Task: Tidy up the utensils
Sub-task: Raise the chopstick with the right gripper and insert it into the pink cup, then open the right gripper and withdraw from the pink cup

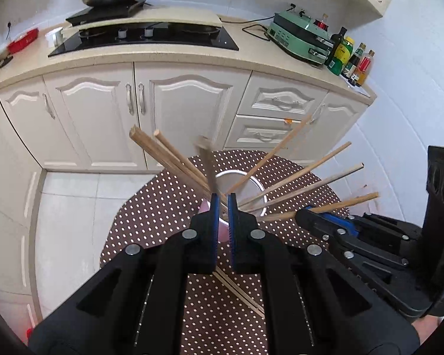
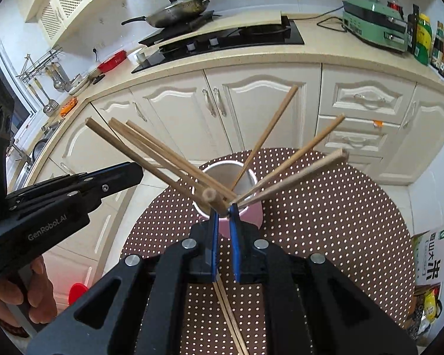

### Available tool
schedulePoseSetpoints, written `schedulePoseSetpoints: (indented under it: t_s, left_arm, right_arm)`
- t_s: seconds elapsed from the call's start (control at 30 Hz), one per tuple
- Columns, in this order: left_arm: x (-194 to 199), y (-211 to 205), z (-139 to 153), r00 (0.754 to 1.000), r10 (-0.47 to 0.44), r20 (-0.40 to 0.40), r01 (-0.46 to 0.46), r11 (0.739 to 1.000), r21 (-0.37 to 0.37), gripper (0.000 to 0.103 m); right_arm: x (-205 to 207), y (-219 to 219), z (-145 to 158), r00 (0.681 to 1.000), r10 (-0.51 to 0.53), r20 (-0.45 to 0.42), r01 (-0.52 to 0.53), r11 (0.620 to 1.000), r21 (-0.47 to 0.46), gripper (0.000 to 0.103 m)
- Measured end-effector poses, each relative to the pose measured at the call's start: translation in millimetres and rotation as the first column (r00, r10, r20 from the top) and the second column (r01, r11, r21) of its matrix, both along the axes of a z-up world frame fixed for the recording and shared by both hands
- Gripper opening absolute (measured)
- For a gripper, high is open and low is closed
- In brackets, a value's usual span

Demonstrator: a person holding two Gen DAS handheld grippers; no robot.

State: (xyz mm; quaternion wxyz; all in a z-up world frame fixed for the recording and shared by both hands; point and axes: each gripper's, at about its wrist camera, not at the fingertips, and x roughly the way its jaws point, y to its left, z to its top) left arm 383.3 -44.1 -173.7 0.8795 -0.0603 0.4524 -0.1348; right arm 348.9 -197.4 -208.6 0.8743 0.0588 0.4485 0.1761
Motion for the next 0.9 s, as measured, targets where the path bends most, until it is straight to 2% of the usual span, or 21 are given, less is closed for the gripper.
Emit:
schedulePoseSetpoints:
  t_s: [0.4,0.47,0.5,0.53,0.57,0.73,0.9]
  left_arm:
    - [-7.8,4.0,-3.1,0.999,0.005,-0.049,-0.005,1.000,-0.007,0.007]
    - [-10.5,3.9,-3.3,0.999,0.005,-0.051,-0.005,1.000,-0.006,0.013]
    - [-12.8,4.3,-3.1,0.999,0.008,-0.049,-0.008,1.000,-0.004,0.023]
    - [-13.9,5.0,-2.4,0.999,0.012,-0.046,-0.012,1.000,-0.004,0.041]
    - [-16.6,6.3,-1.7,0.999,0.019,-0.038,-0.019,1.000,-0.006,0.050]
    - [-26.1,12.2,-8.0,0.999,0.034,-0.039,-0.035,0.999,-0.013,0.051]
    - [-33.6,13.6,-30.1,0.994,0.058,-0.089,-0.059,0.998,-0.007,0.051]
  right_arm:
    - [-10.8,-1.4,5.1,1.000,-0.013,0.007,0.013,1.000,0.022,0.008]
    - [-13.4,-2.3,6.0,1.000,-0.015,0.009,0.015,1.000,0.024,0.008]
    - [-15.5,-3.4,6.0,1.000,-0.016,0.010,0.016,1.000,0.025,0.008]
    - [-17.5,-4.3,5.6,1.000,-0.017,0.010,0.016,1.000,0.025,0.008]
    - [-19.8,-5.5,5.7,1.000,-0.020,0.011,0.020,0.999,0.026,0.008]
    - [-31.4,-8.7,2.0,1.000,-0.019,0.008,0.019,0.999,0.028,0.008]
    - [-41.0,-12.2,-13.6,1.000,-0.015,-0.027,0.016,0.999,0.031,0.008]
